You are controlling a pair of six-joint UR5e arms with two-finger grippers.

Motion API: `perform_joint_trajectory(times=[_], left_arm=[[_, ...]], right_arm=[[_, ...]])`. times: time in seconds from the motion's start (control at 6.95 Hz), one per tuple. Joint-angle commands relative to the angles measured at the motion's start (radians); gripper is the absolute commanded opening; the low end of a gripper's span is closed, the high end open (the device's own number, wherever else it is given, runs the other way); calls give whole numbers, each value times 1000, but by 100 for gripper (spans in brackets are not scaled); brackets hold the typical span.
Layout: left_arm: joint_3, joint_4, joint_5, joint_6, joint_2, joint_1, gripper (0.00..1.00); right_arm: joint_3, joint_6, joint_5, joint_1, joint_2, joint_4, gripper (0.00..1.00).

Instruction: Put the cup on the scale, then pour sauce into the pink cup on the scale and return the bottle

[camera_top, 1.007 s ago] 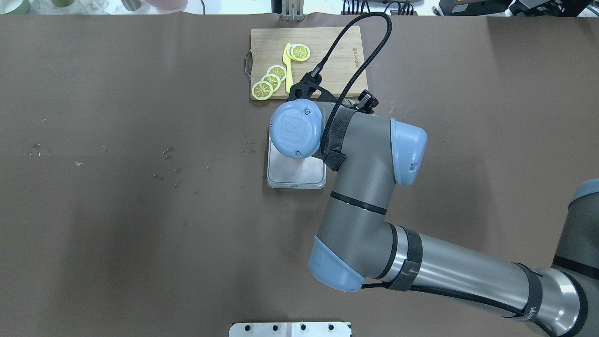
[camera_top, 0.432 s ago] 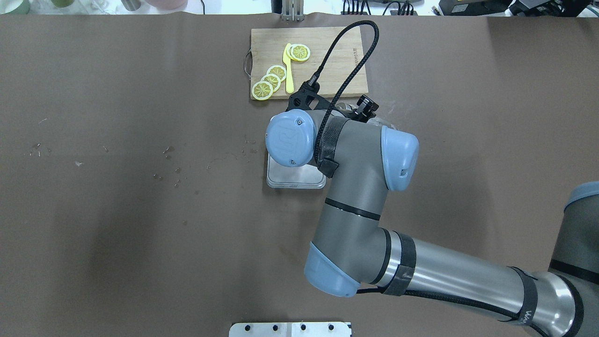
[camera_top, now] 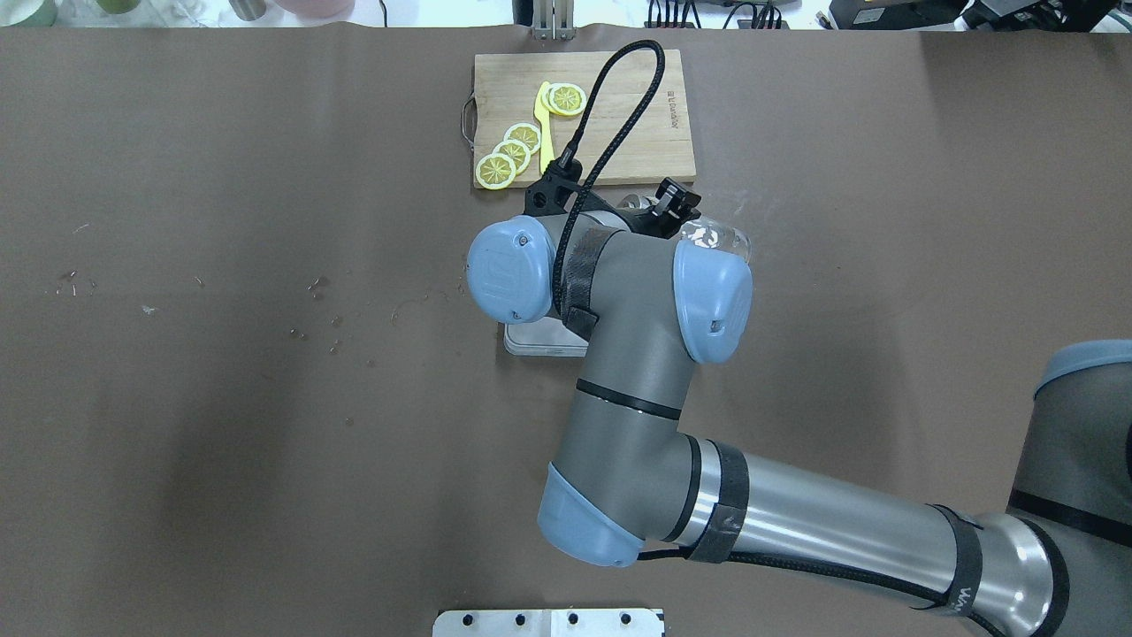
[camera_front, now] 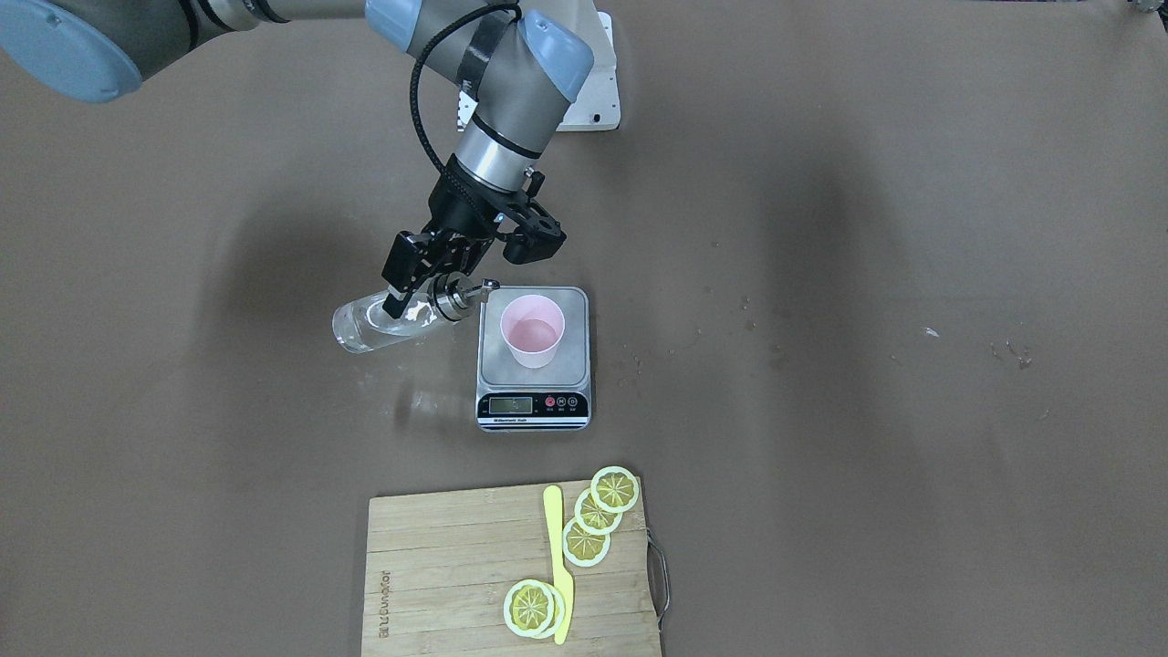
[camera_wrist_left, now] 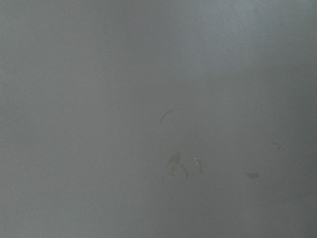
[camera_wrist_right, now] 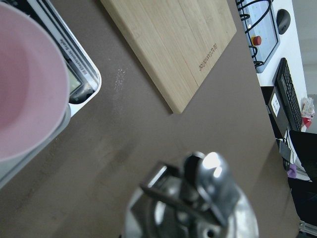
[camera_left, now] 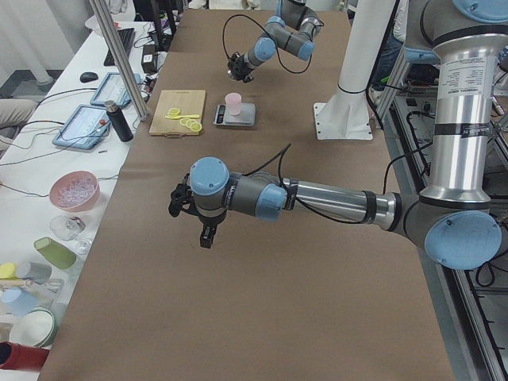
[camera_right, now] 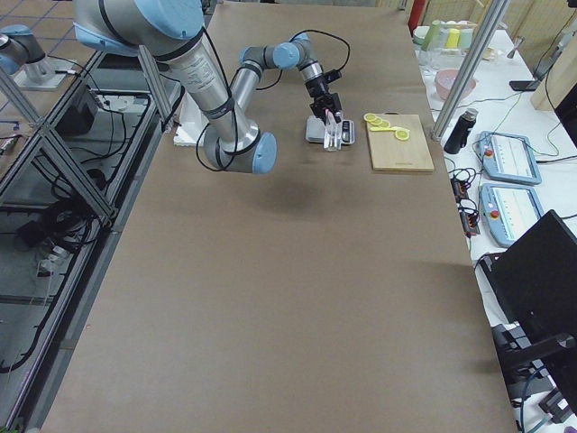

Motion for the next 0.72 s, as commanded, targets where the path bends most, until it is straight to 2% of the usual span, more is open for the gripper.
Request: perform_joint_trajectory(times=[0.0, 0.29, 0.58], left_arm=[[3, 0, -2, -1, 0, 0, 97], [6, 0, -3, -1, 0, 0, 97], [9, 0, -17, -1, 2, 0, 97]], right_arm=[[-8, -11, -38, -7, 5, -40, 0], [-10, -22, -66, -10, 13, -68, 0], [-85, -22, -100, -16, 82, -117, 0]])
